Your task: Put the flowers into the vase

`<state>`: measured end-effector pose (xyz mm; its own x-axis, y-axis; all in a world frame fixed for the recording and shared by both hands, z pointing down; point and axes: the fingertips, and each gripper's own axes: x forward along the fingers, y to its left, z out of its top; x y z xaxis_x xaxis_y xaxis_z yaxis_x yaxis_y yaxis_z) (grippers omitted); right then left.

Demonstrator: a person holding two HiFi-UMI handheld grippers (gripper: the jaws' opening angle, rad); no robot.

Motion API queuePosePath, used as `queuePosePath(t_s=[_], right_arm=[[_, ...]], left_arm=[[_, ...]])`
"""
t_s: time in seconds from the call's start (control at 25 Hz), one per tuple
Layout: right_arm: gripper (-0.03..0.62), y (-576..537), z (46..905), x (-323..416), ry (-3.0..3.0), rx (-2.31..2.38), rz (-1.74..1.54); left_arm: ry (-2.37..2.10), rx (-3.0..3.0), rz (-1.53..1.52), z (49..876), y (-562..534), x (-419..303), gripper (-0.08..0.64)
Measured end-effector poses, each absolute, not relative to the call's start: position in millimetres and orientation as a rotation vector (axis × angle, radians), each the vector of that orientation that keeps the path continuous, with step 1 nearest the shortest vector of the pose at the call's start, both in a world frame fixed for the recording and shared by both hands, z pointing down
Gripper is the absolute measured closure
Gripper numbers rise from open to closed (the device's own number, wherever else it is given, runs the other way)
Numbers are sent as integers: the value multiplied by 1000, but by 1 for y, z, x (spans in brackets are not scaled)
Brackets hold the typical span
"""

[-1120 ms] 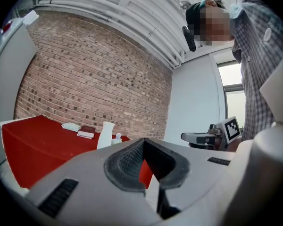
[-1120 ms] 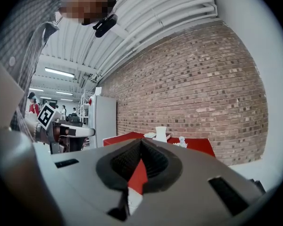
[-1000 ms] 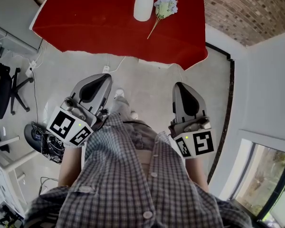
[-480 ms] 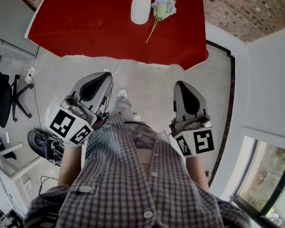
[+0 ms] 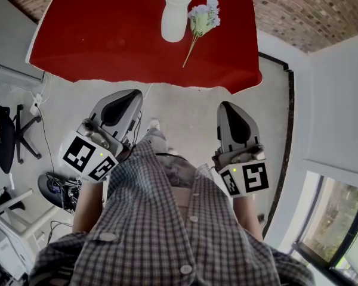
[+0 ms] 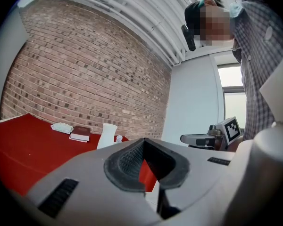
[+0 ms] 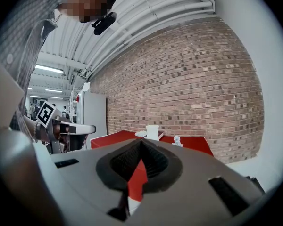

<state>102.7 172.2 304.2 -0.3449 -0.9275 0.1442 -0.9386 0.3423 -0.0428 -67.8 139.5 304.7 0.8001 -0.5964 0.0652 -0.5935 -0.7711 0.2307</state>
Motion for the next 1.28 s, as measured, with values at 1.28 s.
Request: queuePosePath(t_s=[1.28], right_arm=[[586,52,298,72,-2352,1897,129]], left_arm=[[-775,2818,-69,299,-1,-100,553]])
